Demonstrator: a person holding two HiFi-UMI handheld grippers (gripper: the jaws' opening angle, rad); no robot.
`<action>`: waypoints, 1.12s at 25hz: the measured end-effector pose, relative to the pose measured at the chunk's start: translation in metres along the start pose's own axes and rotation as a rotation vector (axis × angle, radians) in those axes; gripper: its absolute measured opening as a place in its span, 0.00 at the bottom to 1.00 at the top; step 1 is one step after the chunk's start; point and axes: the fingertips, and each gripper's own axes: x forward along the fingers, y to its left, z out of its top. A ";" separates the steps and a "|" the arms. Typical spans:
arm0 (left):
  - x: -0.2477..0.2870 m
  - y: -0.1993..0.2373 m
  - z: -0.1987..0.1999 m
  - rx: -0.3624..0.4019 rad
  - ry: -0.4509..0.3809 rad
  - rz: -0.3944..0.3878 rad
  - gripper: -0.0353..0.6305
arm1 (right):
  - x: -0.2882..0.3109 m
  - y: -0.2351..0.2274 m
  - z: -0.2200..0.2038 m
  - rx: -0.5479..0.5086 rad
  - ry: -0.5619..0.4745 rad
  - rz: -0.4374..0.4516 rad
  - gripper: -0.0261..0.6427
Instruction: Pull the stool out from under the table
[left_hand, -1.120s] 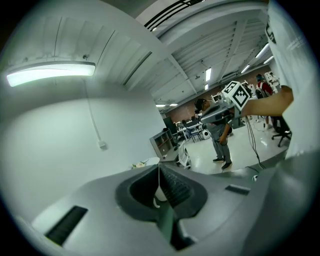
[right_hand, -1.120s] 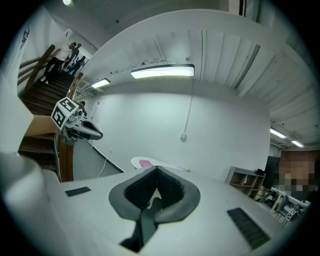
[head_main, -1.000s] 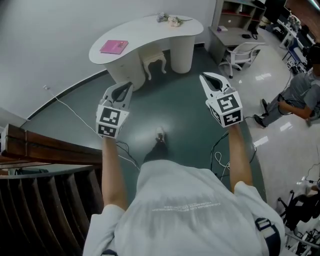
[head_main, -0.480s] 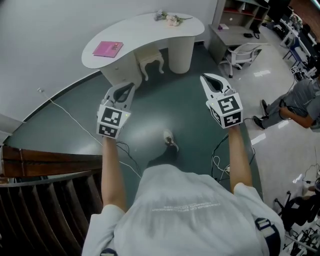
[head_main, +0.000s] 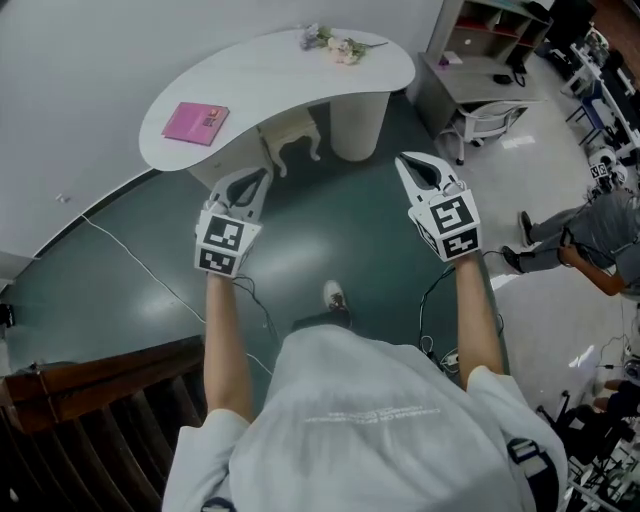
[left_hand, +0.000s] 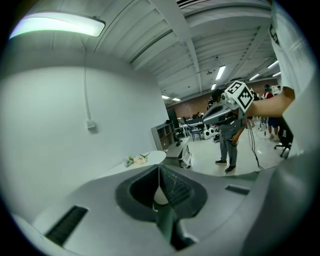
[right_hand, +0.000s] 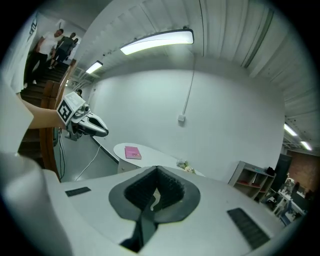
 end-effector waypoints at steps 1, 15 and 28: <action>0.011 0.009 -0.001 -0.003 0.002 0.000 0.08 | 0.013 -0.006 0.001 0.002 0.000 0.007 0.06; 0.092 0.084 -0.062 -0.116 0.080 0.043 0.08 | 0.149 -0.023 -0.004 0.036 0.021 0.168 0.06; 0.206 0.118 -0.218 -0.218 0.145 0.100 0.08 | 0.342 -0.004 -0.135 0.046 0.100 0.385 0.06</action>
